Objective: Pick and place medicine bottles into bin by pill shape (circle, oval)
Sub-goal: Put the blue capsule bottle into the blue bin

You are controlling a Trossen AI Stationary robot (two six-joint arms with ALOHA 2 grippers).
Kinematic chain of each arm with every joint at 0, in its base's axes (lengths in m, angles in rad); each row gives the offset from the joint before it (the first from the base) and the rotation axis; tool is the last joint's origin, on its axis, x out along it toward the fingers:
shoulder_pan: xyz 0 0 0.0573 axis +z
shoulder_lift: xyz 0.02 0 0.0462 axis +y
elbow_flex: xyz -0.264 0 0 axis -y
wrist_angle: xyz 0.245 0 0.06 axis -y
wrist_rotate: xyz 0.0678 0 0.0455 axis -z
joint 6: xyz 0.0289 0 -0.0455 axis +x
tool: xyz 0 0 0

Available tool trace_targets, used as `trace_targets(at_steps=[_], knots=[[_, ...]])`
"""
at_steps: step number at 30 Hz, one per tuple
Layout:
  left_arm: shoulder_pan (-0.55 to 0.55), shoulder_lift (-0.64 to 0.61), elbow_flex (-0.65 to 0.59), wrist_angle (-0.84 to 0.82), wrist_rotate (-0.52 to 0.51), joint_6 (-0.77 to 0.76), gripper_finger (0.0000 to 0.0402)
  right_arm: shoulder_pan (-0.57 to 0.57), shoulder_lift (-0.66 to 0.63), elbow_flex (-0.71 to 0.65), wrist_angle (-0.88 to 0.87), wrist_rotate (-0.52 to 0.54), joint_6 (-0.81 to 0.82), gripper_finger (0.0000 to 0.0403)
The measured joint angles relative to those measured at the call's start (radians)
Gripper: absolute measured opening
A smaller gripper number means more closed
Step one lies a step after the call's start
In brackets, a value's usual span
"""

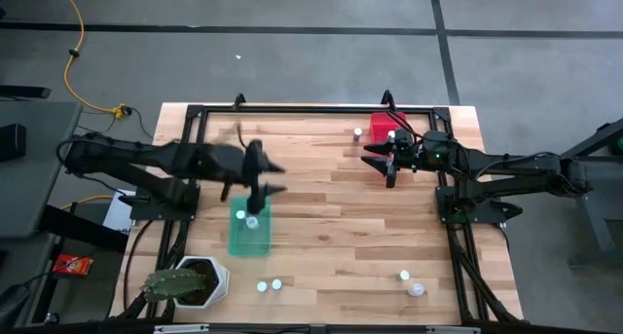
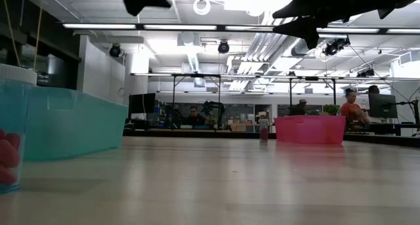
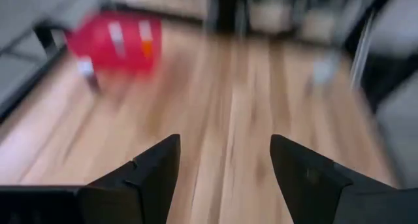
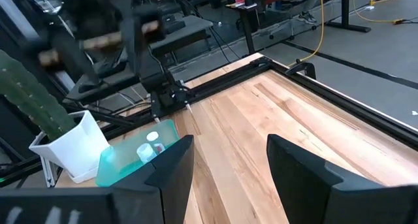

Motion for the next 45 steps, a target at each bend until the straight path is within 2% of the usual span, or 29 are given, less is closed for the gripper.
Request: trace_targets(at_steps=[7,12,16,25,34,37,40,45], knots=[[0.127,-0.08,-0.266,0.489,0.062,-0.136,0.0227,0.0,0.0,0.0,0.0,0.0,-0.008,0.0186],[0.14,-0.085,-0.392,0.69,0.081,-0.226,0.0227,0.0,0.0,0.0,0.0,0.0,-0.008,0.0186],[0.14,-0.085,-0.408,0.705,0.084,-0.202,0.0227,0.0,0.0,0.0,0.001,0.0,-0.028,0.0186],[0.139,-0.085,-0.408,0.707,0.083,-0.034,0.0227,0.0,0.0,0.0,0.001,0.0,-0.034,0.0186],[0.139,-0.085,-0.408,0.706,0.08,0.012,0.0227,0.0,0.0,0.0,0.001,0.0,-0.033,0.0186],[0.139,-0.085,-0.408,0.707,0.08,0.012,0.0227,0.0,0.0,0.001,-0.001,0.021,0.039,0.0186],[0.139,-0.085,-0.408,0.707,0.08,0.012,0.0227,0.0,0.04,0.064,-0.081,0.105,0.166,0.0186],[0.139,-0.085,-0.408,0.706,0.078,0.012,0.0227,-0.025,0.194,0.249,-0.302,0.173,0.079,0.0186]])
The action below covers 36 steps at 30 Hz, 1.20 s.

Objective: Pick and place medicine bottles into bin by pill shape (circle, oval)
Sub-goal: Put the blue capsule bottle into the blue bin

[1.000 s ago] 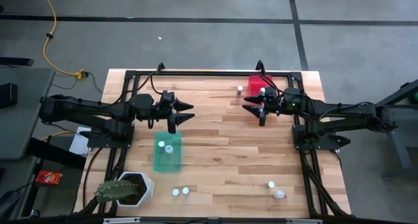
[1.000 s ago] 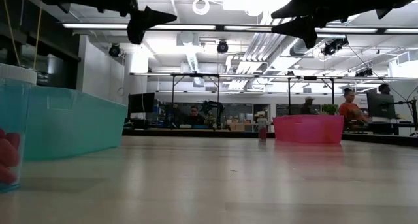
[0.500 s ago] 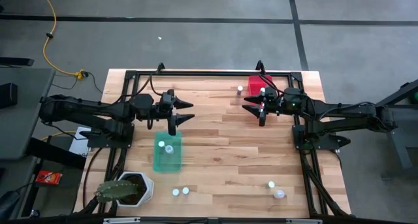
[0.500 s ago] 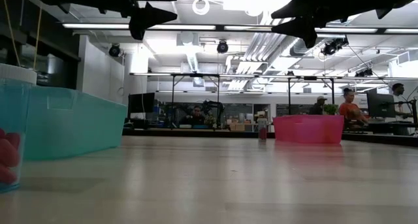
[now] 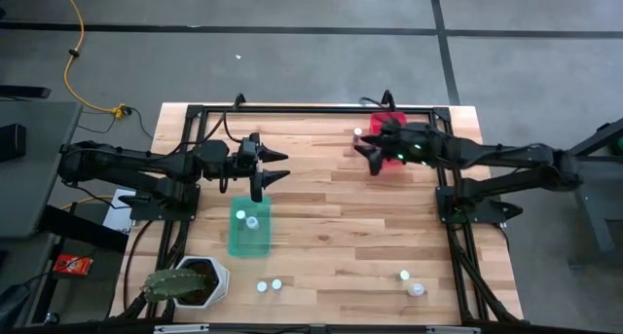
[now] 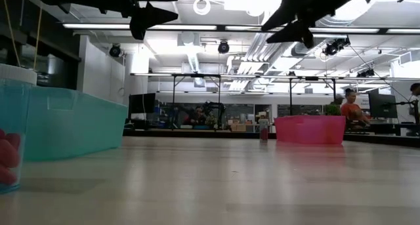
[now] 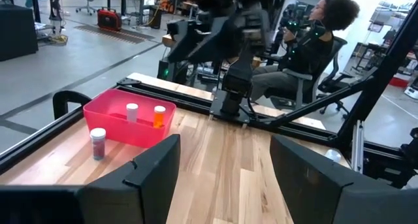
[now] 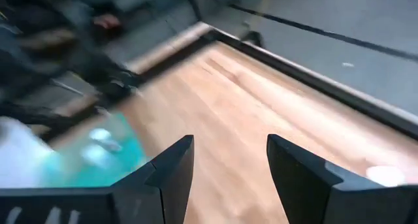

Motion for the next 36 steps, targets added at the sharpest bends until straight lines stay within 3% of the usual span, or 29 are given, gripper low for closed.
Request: trace_targets(at_steps=[6,11,15,22,36], knots=[[0.0,0.0,0.0,0.0,-0.002,-0.001,0.0227,-0.113,0.218,0.2,-0.268,0.174,0.079,0.0186],[-0.001,0.0,0.0,0.0,-0.002,-0.001,0.0227,-0.225,0.375,0.302,-0.404,0.101,0.1,0.0186],[-0.001,0.0,0.0,0.0,-0.002,0.0,0.0227,-0.274,0.475,0.327,-0.409,0.032,0.108,0.0186],[-0.001,0.0,0.0,0.0,-0.015,0.0,0.0227,-0.313,0.595,0.329,-0.405,0.044,0.153,0.0186],[-0.001,0.0,0.0,-0.001,-0.034,-0.002,0.0227,-0.317,0.658,0.329,-0.334,0.093,0.158,0.0186]])
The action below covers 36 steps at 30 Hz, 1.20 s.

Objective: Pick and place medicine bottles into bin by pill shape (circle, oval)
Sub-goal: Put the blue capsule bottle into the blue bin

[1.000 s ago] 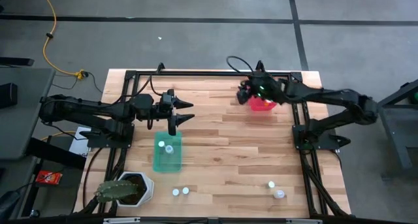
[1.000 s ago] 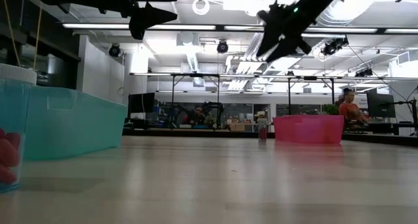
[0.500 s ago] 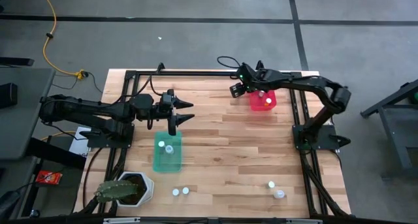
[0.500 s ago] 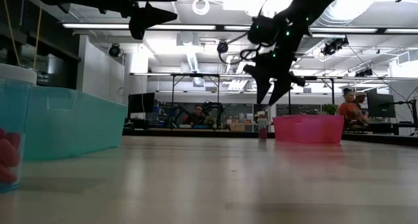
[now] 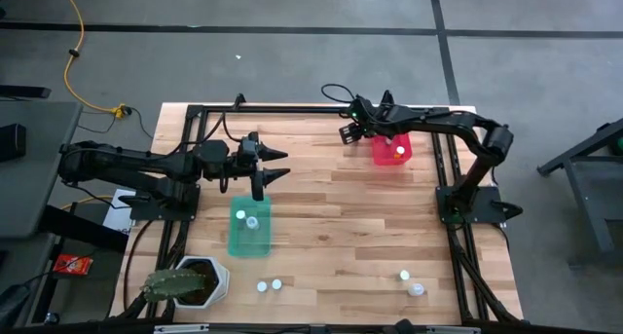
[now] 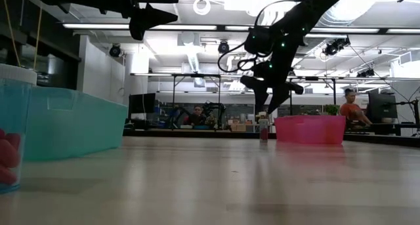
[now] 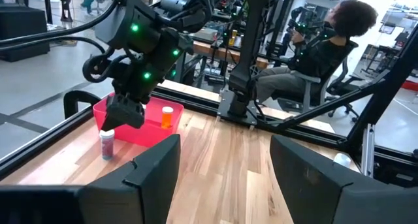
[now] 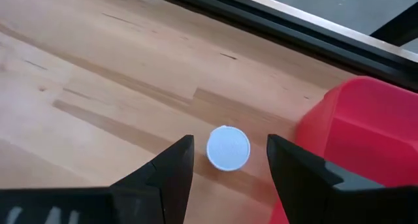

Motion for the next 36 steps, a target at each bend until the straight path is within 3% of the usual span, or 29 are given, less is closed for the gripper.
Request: trace_targets(at_steps=[36], knots=[[0.0,0.0,0.0,0.0,0.0,-0.002,0.0227,-0.005,0.024,-0.001,0.035,0.004,0.054,0.0186]])
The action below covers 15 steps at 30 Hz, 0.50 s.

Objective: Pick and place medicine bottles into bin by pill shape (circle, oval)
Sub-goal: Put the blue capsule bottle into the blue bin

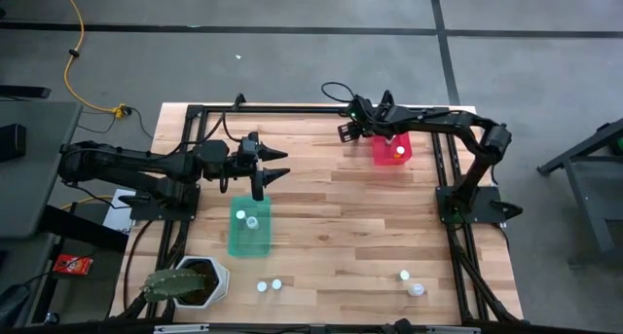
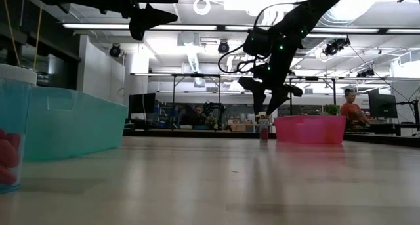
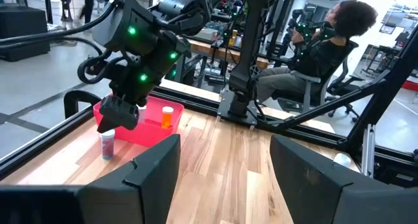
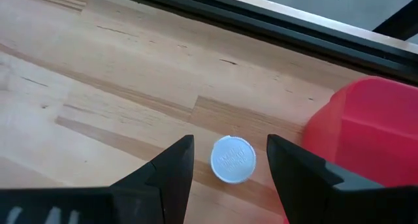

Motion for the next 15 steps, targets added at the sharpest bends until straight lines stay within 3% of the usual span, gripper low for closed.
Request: trace_targets(at_steps=[15], knots=[[0.0,0.0,0.0,0.0,0.0,0.0,0.0227,0.0,0.065,-0.001,0.022,0.023,0.024,0.0186]])
